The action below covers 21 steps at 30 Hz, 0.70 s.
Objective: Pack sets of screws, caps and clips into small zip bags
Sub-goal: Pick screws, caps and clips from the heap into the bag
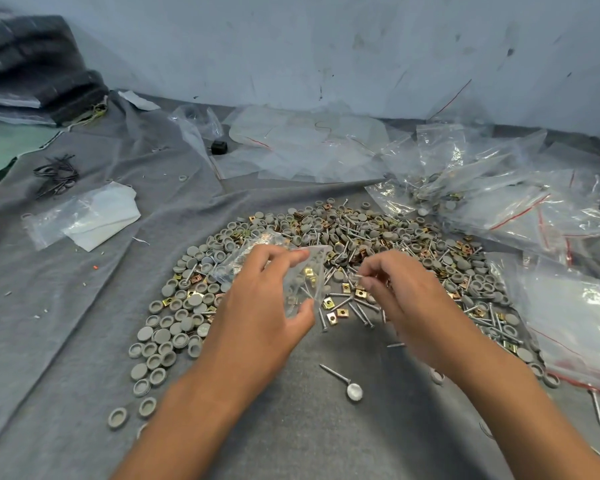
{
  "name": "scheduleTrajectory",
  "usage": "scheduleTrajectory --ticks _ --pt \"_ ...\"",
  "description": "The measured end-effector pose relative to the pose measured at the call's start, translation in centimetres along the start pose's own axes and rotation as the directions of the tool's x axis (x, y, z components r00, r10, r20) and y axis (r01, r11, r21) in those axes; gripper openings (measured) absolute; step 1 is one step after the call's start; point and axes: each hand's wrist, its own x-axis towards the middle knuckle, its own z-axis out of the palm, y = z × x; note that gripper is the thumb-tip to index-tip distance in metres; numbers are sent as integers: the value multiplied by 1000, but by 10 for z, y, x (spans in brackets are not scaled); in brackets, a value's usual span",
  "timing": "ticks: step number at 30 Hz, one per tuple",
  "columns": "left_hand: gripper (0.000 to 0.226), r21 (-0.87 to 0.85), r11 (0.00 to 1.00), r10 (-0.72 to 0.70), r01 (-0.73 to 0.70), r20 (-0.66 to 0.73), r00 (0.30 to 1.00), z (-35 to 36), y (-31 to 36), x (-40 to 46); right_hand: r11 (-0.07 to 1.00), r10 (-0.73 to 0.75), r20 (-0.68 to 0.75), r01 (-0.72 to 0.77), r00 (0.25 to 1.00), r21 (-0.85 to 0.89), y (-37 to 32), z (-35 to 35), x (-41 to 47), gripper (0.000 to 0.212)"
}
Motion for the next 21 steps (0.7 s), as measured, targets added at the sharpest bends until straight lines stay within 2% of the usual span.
scheduleTrajectory --ticks 2,5,8,11,14,16,18,21 --pt "60 -11 1000 3 -3 1 1000 1 1 1 987 -139 -138 149 981 64 -21 -5 -2 14" --pt "62 -25 1000 8 -8 -2 1000 2 3 1 965 -253 -196 262 947 22 -43 -5 -4 20" --pt "60 -38 999 26 -26 -2 1000 4 5 0 965 -260 -210 245 943 -94 -51 0 -3 19" --pt "59 -37 999 29 -29 -4 1000 5 4 0 976 -214 -228 218 950 -10 -51 2 -2 23" --pt "62 -27 999 27 -27 3 1000 3 2 0 990 -124 -262 139 957 38 -36 -2 -2 15" --pt "62 -23 999 25 -25 6 1000 2 1 -1 999 41 -160 -43 986 -9 -18 -7 -2 10" --pt "62 -29 999 20 -20 4 1000 1 1 -1 969 225 27 -221 974 -107 -2 -6 -6 11" --pt "61 -19 1000 18 -18 3 1000 1 1 0 934 323 195 -279 926 -225 4 1 -11 23"
